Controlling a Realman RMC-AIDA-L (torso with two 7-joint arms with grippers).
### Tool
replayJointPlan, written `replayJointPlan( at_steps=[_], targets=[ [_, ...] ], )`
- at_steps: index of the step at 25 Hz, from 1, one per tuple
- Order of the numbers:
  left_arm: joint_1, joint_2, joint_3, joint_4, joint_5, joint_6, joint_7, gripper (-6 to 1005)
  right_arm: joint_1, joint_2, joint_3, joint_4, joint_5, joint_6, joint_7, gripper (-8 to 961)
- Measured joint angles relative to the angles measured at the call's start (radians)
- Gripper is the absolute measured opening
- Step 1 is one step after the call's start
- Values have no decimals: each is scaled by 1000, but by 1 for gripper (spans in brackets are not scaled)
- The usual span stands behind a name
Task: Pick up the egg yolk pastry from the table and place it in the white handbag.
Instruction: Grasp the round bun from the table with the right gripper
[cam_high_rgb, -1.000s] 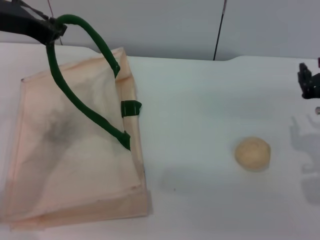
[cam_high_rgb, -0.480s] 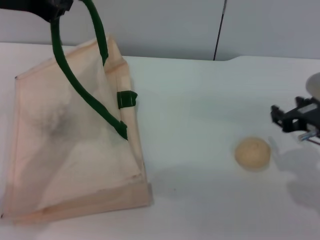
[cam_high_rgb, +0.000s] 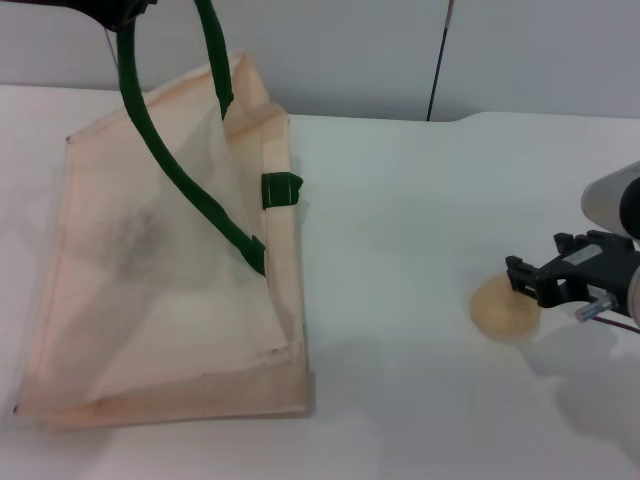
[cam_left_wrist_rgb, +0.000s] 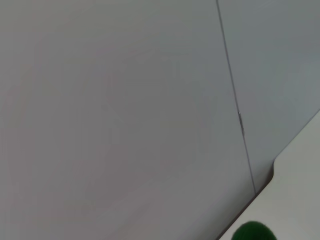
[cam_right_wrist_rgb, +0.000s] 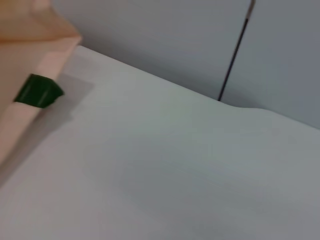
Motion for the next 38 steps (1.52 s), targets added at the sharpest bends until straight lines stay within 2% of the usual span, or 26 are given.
replayJointPlan(
  at_steps=[6,15,31,38],
  targets=[
    [-2,0,3,26,-1,-18,-5,123,26,-8,-14,0,73,-30,-19,629],
    [0,-1,1,45,0,-30,-13,123,85,-10,-17,-79,118,-87,-19,687],
    [8,-3,1,97,-11,-73,-23,124,164,7,-6,-179,162,-82,-11,819],
    [10,-4,-4,105,-27,-82,-23,124,183,18,-9,-231,169,-67,-15,830]
  ],
)
